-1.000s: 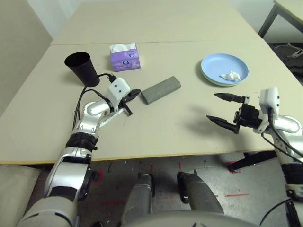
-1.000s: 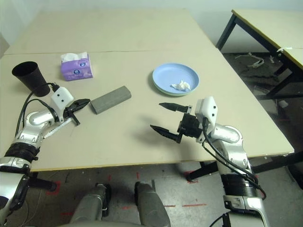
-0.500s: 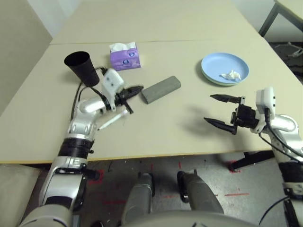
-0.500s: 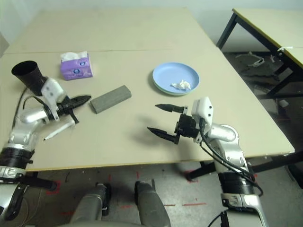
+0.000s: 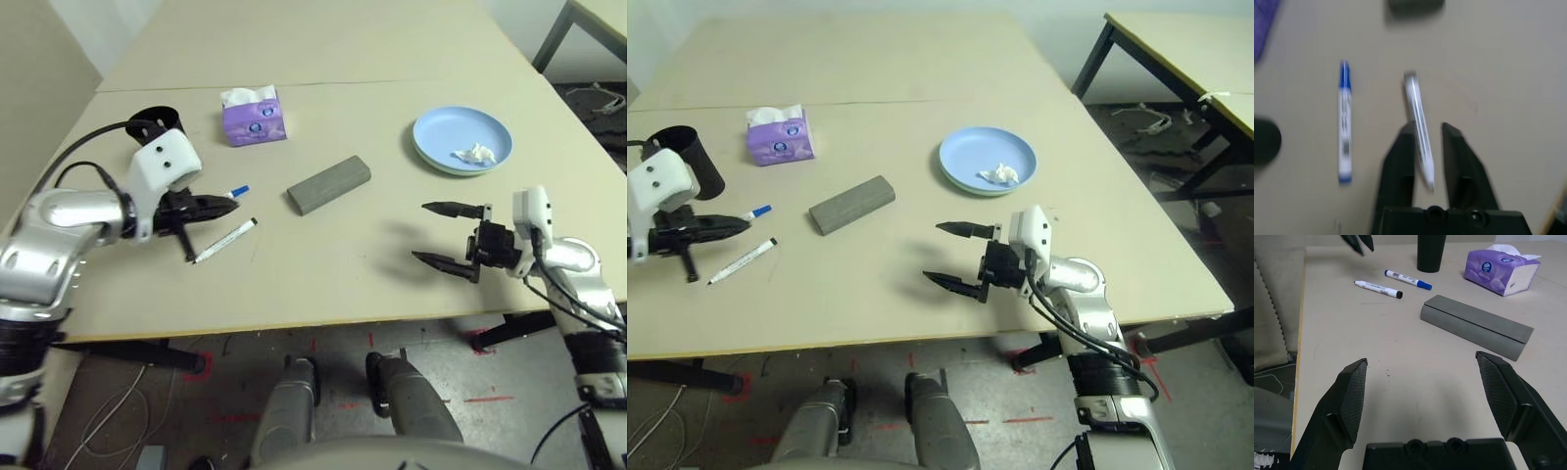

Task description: Organize and tidy the items on the table.

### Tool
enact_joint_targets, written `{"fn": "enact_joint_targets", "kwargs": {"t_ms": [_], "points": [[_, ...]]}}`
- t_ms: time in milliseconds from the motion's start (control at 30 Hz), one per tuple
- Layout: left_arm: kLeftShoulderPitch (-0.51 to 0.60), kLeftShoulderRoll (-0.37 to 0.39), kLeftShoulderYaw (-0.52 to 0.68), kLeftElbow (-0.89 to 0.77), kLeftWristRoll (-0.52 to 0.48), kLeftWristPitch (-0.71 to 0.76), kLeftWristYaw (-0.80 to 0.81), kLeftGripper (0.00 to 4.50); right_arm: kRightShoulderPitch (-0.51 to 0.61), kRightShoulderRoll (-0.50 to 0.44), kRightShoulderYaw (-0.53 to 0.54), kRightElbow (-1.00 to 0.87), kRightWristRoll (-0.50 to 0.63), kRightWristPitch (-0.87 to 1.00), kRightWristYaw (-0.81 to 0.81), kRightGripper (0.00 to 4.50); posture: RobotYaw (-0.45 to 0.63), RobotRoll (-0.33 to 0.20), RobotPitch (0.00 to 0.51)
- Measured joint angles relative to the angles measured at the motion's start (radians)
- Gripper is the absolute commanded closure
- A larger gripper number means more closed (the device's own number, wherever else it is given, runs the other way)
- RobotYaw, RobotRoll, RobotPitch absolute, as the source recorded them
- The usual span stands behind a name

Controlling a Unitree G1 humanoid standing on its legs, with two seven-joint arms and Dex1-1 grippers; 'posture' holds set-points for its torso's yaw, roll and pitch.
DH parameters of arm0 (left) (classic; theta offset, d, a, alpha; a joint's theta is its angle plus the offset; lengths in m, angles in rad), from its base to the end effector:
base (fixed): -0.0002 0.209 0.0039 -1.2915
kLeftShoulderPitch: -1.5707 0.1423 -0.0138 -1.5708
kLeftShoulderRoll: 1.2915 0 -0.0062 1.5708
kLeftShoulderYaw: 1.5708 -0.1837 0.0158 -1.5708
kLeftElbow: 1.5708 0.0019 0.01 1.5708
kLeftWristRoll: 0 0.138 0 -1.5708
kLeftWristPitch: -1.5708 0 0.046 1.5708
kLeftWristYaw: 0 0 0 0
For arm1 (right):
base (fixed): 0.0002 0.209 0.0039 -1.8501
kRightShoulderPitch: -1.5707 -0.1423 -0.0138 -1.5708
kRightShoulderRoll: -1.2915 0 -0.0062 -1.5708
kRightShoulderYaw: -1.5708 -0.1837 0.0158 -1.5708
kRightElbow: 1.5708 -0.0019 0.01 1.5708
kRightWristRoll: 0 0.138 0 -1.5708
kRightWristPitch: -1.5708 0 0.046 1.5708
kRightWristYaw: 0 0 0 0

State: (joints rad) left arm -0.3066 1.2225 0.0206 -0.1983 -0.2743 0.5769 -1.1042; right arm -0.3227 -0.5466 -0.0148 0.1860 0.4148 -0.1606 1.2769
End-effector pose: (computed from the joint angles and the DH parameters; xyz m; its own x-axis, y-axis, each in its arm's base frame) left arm 0.2257 0.2960 0.2397 0.5795 -0.4298 -0.6924 0.8033 0.4442 0.3966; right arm 0.2600 -0.2470 0.1242 0.3123 0.9498 -0.0213 -0.8980 0.2878 -0.3329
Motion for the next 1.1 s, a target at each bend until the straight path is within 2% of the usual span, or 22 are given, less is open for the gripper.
{"fn": "enact_joint_targets", "kwargs": {"t_ms": [133,267,600,800,1100], "points": [[-0.014,-0.010,-0.058,0.051,0.051,-0.009,-0.008,1.20,0.003,0.005,0.004,0.001,-0.006,-0.011,0.000,0.00,-0.16,0.000,0.190],[-0.043,-0.036,-0.083,0.095,0.073,-0.015,-0.018,0.03,0.015,0.006,0.005,0.000,-0.011,-0.012,-0.003,0.00,-0.16,0.000,0.187],[-0.105,-0.101,-0.137,0.209,0.135,-0.044,-0.043,0.03,0.027,0.015,0.009,-0.019,-0.018,-0.012,-0.020,0.00,-0.18,0.000,0.181],[-0.098,-0.175,-0.158,0.238,0.148,-0.041,-0.040,0.03,0.027,0.015,0.011,-0.029,-0.020,-0.011,-0.035,0.00,-0.18,0.000,0.181],[-0.077,-0.211,-0.154,0.242,0.159,-0.040,-0.027,0.03,0.028,0.018,0.013,-0.064,-0.019,0.011,-0.064,0.00,-0.18,0.000,0.175]]}}
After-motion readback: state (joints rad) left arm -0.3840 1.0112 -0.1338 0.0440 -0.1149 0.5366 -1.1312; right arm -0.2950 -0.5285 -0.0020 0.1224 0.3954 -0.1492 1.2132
